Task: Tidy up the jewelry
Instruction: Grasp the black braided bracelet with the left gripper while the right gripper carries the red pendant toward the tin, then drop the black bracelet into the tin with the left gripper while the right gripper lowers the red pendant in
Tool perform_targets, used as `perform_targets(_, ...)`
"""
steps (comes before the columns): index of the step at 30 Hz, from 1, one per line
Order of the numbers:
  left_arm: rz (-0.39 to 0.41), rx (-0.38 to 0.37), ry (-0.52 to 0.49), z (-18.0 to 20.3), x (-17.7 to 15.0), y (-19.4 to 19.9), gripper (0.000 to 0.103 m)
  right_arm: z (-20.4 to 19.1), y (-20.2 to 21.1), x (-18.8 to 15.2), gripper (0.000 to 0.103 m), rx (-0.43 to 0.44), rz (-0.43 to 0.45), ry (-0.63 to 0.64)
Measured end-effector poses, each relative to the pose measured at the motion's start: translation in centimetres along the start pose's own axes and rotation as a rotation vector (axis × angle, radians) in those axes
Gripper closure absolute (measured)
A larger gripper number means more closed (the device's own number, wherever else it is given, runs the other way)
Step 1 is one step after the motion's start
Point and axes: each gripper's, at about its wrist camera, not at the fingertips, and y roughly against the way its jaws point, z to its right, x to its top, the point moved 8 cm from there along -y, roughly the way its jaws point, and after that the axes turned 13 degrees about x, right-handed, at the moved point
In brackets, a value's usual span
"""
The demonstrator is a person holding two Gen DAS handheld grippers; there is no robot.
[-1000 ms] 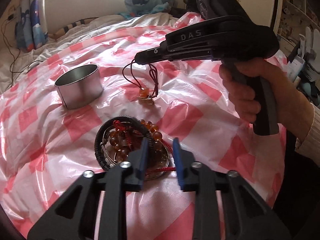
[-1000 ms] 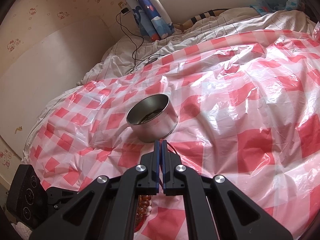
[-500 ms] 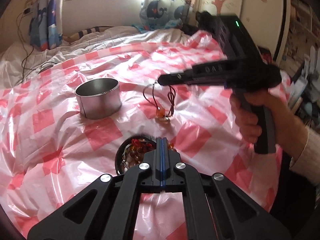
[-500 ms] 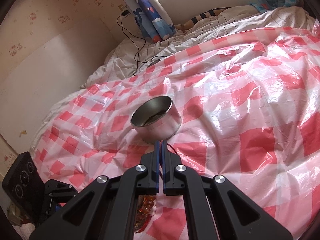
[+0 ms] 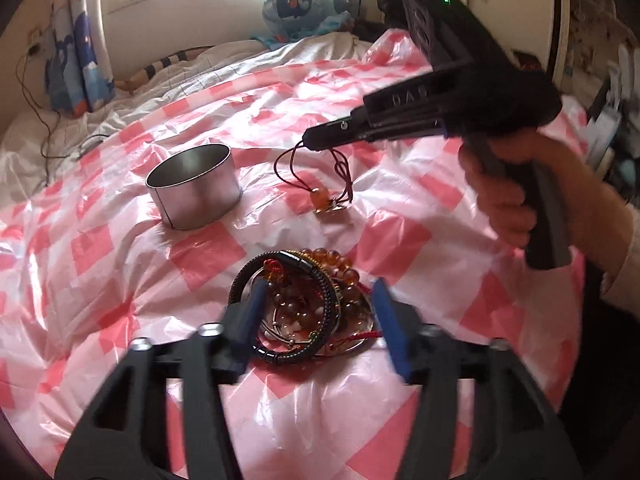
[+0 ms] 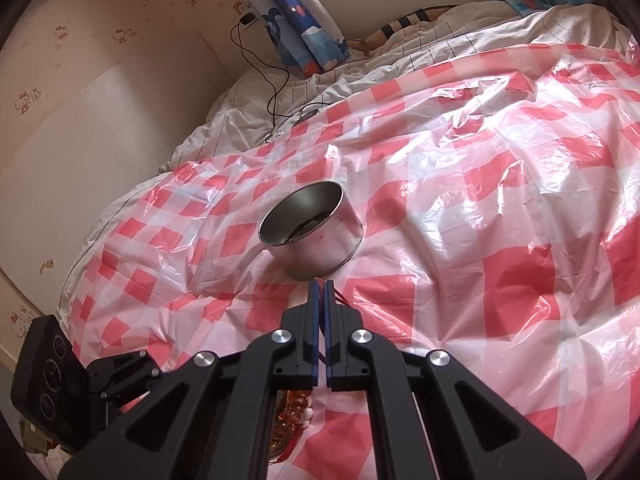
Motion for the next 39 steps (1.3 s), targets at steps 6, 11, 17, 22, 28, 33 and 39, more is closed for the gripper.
perform_targets(6,-0.066,-0.016,-0.023,0.8,-1.2,-1.4,0.072,-0.1,-0.2,-0.2,0.1,-0.009,-0.013,0.006)
perform_targets(11,-0.034,-0.003,0.012,-0.1,-0.8,-0.7,0.096,0.6,-0.7,-0.8,0.089,-0.027,-0.05,-0.016)
perform_targets(17,0.018,0.006,0.098,-2.5,0.4,0.6,0.096,1.2,-1.2,-1.5,0.091,-0.072,-0.086,-0.012)
perform_targets(22,0.035,0.02,0.137,-3.9,1.0,0.9,0.096,1.3,-0.5,-1.0,0.102,-0.089,-0.047,0.002)
perform_targets(28,0.038,0.026,0.18,-5.2,1.3,0.6,0.096,-1.3,-1.1,-1.4,0.06,-0.062,-0.129,0.116)
perform_targets(33,0.04,0.027,0.189,-5.4,1.3,0.6,0.096,-1.3,-3.0,-3.3,0.025,-0.264,-0.205,0.281)
perform_targets(39,0.046,0.034,0.196,-5.6,1.4,0.8,0.096,1.1,-4.2,-4.9,0.086,-0.254,-0.282,0.184)
